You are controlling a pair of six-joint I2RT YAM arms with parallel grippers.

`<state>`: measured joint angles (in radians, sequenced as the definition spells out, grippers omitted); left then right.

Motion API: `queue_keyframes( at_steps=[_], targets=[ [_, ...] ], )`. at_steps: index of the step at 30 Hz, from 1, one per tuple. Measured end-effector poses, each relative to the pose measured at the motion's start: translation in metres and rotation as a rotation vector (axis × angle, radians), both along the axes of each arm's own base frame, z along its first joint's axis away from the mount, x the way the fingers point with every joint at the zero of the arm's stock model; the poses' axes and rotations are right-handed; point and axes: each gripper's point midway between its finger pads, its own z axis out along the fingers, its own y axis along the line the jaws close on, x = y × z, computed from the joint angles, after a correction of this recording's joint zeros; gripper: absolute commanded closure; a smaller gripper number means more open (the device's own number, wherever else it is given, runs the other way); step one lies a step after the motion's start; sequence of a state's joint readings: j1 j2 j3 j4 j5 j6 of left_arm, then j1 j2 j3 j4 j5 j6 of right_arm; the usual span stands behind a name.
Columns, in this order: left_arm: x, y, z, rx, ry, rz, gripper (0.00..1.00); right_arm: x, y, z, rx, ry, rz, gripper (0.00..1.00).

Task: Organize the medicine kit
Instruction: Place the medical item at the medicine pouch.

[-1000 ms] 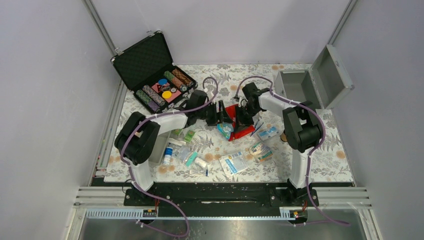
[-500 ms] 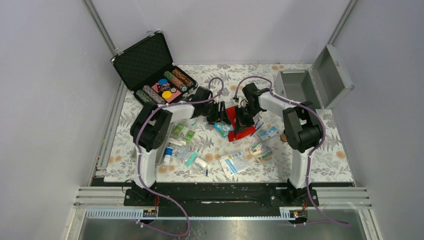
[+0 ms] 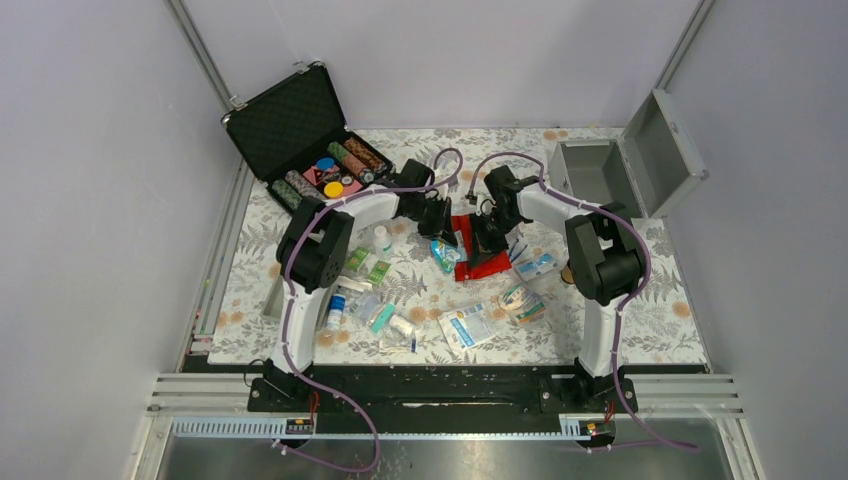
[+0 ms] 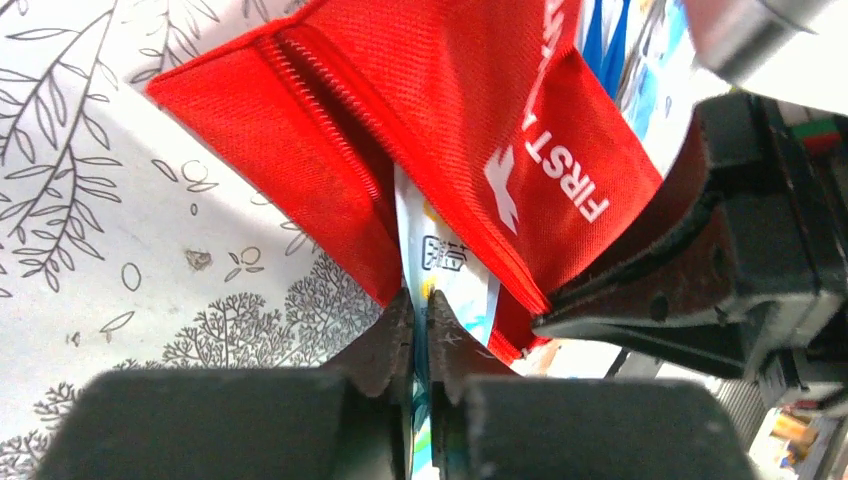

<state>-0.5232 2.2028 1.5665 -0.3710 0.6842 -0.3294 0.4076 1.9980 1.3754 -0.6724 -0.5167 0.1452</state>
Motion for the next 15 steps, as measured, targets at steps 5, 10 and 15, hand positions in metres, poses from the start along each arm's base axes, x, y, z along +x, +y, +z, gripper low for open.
queue_keyframes(
  at_steps=[5,10,15],
  targets=[
    [-0.004,0.009,0.003,0.006,0.036,-0.011,1.0,0.0,0.001,0.0,0.001,0.005,-0.008,1.0],
    [-0.022,0.044,0.008,0.018,0.132,0.053,1.0,0.001,0.002,0.002,0.011,0.017,-0.032,1.0],
    [-0.038,0.074,0.017,0.005,0.201,0.183,1.0,0.004,0.004,0.004,0.035,0.024,-0.052,1.0]
  ],
)
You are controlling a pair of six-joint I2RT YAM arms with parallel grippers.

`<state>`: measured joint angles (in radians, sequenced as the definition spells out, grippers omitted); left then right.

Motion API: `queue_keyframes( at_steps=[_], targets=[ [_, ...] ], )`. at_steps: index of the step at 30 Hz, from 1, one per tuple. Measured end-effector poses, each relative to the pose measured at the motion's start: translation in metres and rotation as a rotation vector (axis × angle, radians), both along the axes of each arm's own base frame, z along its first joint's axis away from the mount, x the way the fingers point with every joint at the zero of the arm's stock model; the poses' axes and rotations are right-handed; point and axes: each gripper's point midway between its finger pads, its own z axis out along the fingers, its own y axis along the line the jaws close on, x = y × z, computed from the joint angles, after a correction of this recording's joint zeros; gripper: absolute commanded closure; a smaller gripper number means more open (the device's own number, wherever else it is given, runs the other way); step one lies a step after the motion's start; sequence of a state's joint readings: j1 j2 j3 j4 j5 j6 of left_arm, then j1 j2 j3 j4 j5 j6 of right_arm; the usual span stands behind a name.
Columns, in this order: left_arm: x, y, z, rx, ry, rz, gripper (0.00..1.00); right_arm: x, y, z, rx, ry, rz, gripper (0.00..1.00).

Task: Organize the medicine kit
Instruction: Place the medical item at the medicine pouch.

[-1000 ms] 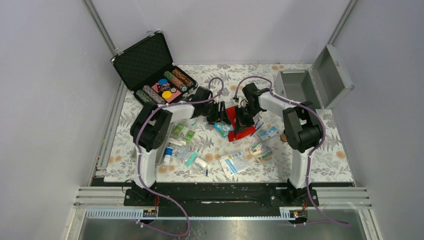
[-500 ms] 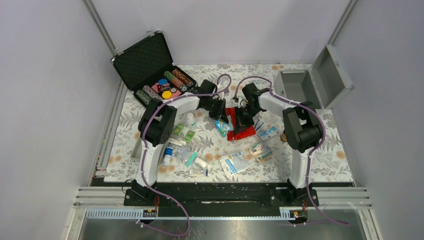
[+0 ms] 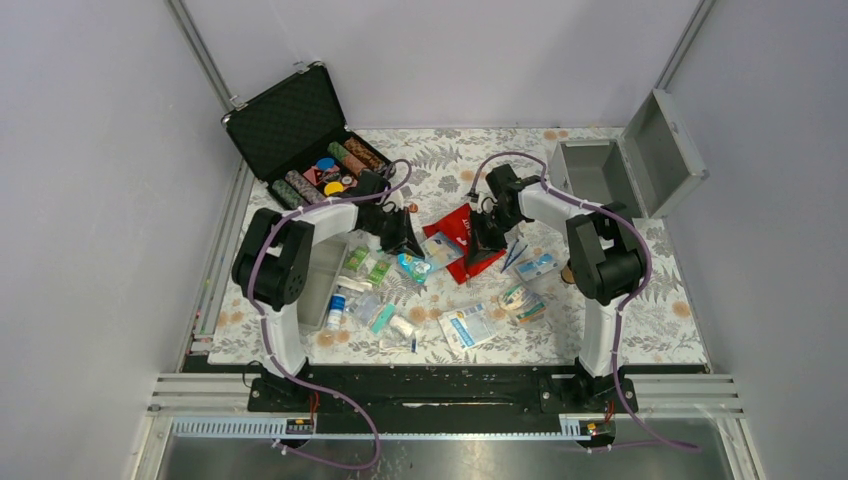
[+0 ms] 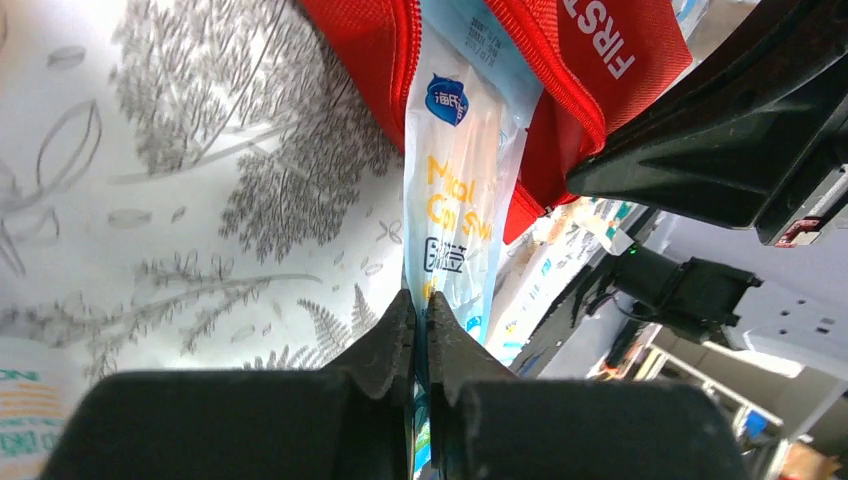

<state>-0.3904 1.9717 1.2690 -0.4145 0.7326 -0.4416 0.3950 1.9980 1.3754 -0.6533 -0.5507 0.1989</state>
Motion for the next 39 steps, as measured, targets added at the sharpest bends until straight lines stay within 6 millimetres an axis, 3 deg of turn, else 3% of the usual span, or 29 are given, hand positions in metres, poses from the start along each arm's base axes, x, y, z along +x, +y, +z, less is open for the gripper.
queue_keyframes(
  at_steps=[7,17,22,27,31,39],
  targets=[
    [-0.009,0.001,0.007,-0.018,0.075,0.111,1.0,0.001,0.004,0.002,0.018,0.011,-0.022,1.0],
    [-0.031,-0.001,0.035,-0.031,0.111,0.038,1.0,0.014,-0.001,0.001,0.012,0.0,-0.093,1.0],
    [-0.015,0.01,0.059,0.001,-0.03,0.124,1.0,0.013,-0.008,0.003,0.004,0.002,-0.147,1.0],
    [0.014,0.018,0.079,0.04,-0.196,0.255,1.0,0.014,-0.007,0.011,0.016,-0.011,-0.183,1.0],
    [0.028,0.018,0.064,0.105,-0.21,0.33,1.0,0.019,-0.002,0.016,0.042,-0.014,-0.206,1.0],
    [0.028,-0.007,0.032,0.175,-0.219,0.346,1.0,0.021,0.002,0.018,0.061,-0.003,-0.234,1.0]
  ],
)
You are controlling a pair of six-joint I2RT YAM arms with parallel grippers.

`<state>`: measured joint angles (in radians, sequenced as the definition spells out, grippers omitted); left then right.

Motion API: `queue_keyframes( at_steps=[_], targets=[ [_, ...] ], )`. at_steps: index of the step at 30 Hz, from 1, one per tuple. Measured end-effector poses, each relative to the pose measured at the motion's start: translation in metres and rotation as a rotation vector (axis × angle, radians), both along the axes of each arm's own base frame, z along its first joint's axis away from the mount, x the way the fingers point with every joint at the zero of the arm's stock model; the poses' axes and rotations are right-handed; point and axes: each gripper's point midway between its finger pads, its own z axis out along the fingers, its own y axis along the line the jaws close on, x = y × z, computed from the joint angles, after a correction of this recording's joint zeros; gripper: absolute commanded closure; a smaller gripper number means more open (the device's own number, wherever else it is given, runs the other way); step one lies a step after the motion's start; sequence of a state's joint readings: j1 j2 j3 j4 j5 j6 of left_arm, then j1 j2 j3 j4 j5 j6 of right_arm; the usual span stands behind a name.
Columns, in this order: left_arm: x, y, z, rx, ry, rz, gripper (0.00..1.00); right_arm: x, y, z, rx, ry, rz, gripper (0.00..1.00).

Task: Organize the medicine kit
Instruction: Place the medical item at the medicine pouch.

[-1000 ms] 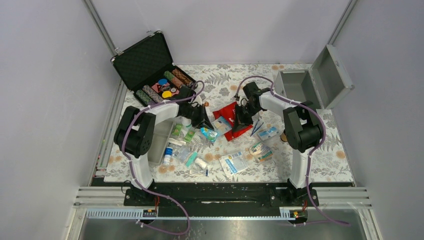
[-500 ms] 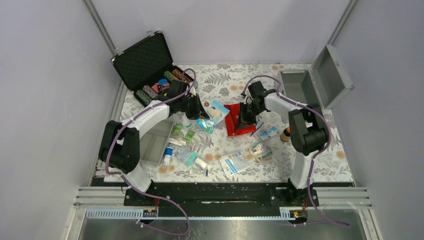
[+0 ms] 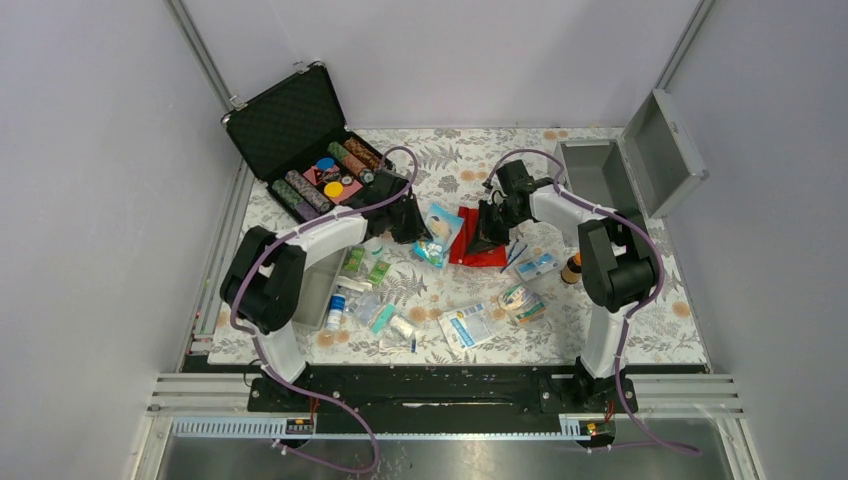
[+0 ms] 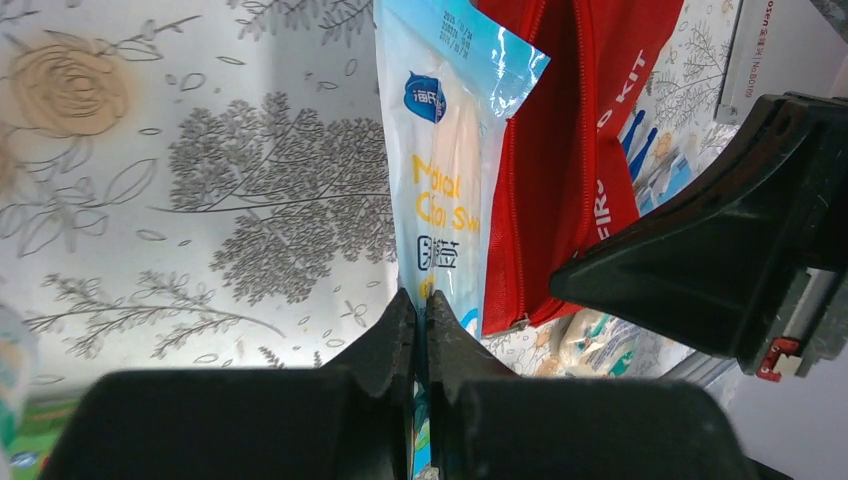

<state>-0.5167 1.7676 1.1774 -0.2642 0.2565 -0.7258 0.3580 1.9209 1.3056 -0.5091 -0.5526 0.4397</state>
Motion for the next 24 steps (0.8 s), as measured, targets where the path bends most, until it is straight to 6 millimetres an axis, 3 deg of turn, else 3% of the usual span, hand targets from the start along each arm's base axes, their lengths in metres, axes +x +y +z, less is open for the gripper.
queue_keyframes(
  at_steps=[9,19,24],
  targets=[
    [-0.002,-0.026,-0.017,0.018,-0.017,-0.008,1.0,-0.001,0.003,-0.006,0.012,0.031,-0.007,1.0],
    [0.031,-0.059,-0.041,0.003,-0.048,-0.02,1.0,-0.002,0.006,-0.013,0.023,0.049,0.001,1.0],
    [0.037,-0.075,-0.049,-0.022,-0.069,-0.033,1.0,-0.007,0.012,-0.019,0.043,0.071,0.025,1.0]
  ],
)
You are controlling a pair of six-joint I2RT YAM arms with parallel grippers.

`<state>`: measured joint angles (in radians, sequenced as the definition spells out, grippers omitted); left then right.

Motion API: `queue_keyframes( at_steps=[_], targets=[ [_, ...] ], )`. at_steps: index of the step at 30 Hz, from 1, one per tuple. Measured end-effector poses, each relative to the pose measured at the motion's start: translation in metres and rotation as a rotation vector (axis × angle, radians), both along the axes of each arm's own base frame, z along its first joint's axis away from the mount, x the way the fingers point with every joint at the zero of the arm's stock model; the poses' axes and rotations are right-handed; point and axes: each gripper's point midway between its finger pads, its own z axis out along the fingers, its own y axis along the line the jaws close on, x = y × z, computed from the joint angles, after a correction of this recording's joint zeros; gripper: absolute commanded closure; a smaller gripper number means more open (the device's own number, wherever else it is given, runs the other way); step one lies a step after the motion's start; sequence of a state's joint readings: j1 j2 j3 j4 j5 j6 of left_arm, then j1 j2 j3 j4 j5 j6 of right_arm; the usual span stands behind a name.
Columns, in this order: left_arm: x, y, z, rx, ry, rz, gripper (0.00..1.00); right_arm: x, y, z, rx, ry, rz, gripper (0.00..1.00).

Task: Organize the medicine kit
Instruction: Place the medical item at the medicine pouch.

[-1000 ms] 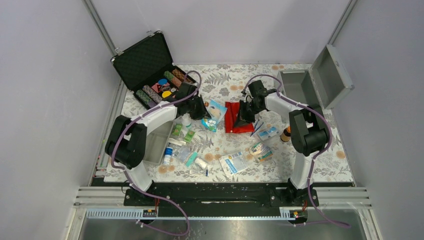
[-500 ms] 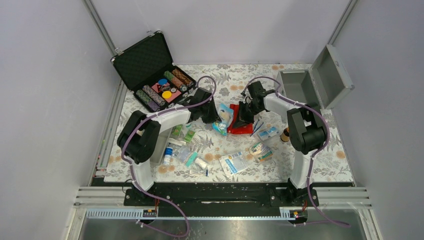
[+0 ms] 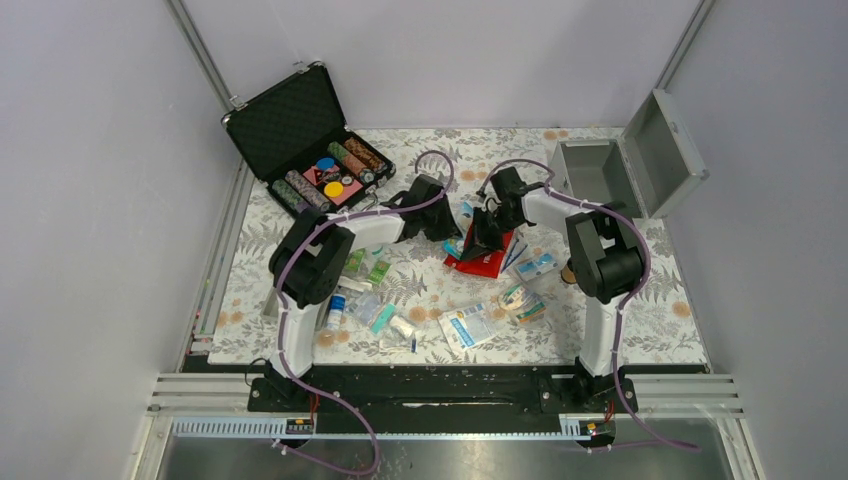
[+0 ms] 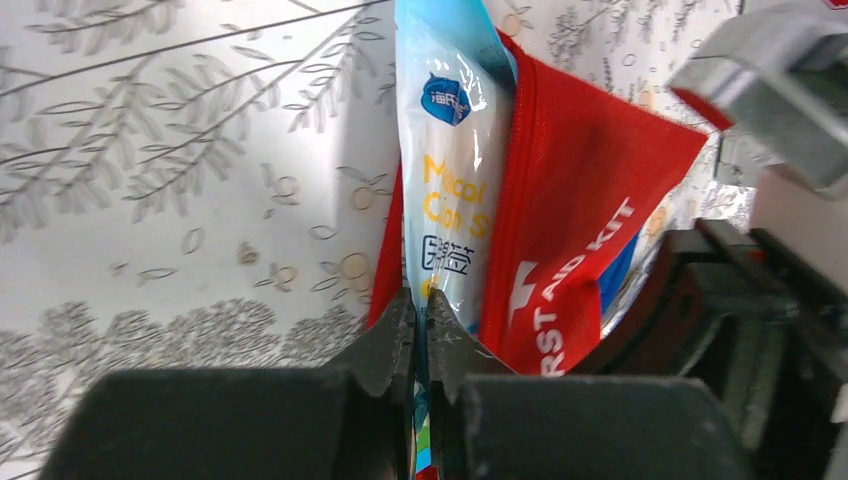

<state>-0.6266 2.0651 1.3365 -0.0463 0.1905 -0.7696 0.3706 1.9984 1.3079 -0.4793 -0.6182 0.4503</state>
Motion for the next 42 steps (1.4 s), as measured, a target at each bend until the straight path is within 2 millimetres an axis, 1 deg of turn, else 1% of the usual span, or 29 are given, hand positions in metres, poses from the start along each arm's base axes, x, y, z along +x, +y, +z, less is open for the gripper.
queue_keyframes(
  at_steps=[5,8,10,12,14,15,17,18,21,24,27,30,32,35,36,42],
  targets=[
    [-0.004,-0.019,0.002,-0.053,0.009,-0.028,1.0,-0.002,0.002,-0.005,-0.003,0.011,0.013,1.0],
    [-0.011,-0.025,0.003,-0.088,0.021,-0.058,1.0,-0.003,0.002,-0.004,-0.005,0.007,0.024,1.0],
    [-0.021,-0.022,0.001,-0.105,0.033,-0.085,1.0,-0.003,0.001,-0.002,-0.007,0.002,0.037,1.0],
    [-0.035,-0.014,0.0,-0.113,0.044,-0.115,1.0,-0.004,0.001,0.0,-0.008,0.0,0.052,1.0],
    [-0.043,-0.007,0.002,-0.118,0.036,-0.151,1.0,-0.008,0.002,0.002,-0.006,0.008,0.071,1.0],
    [-0.045,-0.005,0.004,-0.121,0.033,-0.166,1.0,-0.01,0.003,0.002,-0.006,0.008,0.082,0.96],
    [-0.049,-0.002,0.009,-0.135,0.022,-0.204,1.0,-0.015,0.006,0.003,-0.002,0.01,0.111,0.74],
    [-0.05,-0.002,0.011,-0.143,0.021,-0.219,1.0,-0.017,0.006,0.005,-0.002,0.006,0.125,0.68],
    [-0.053,-0.002,0.013,-0.158,0.027,-0.24,1.0,-0.015,0.006,0.01,0.002,-0.012,0.153,0.56],
    [-0.053,-0.002,0.014,-0.169,0.043,-0.235,1.0,-0.016,0.0,0.017,-0.001,-0.028,0.18,0.54],
    [-0.051,-0.003,0.012,-0.175,0.053,-0.225,1.0,-0.016,-0.009,0.031,-0.009,-0.049,0.173,0.53],
    [-0.051,-0.003,0.007,-0.179,0.07,-0.213,1.0,-0.008,-0.019,0.046,-0.037,-0.102,0.146,0.52],
    [-0.051,-0.004,0.007,-0.184,0.07,-0.209,1.0,0.0,-0.023,0.051,-0.063,-0.126,0.127,0.52],
    [-0.051,-0.005,0.008,-0.194,0.063,-0.208,1.0,0.008,-0.026,0.046,-0.094,-0.121,0.103,0.52],
    [-0.052,-0.004,0.007,-0.195,0.065,-0.208,1.0,0.011,-0.026,0.042,-0.107,-0.115,0.095,0.52],
    [-0.057,-0.004,0.008,-0.21,0.079,-0.219,1.0,0.02,-0.029,0.0,-0.18,-0.014,0.06,0.57]
  ],
)
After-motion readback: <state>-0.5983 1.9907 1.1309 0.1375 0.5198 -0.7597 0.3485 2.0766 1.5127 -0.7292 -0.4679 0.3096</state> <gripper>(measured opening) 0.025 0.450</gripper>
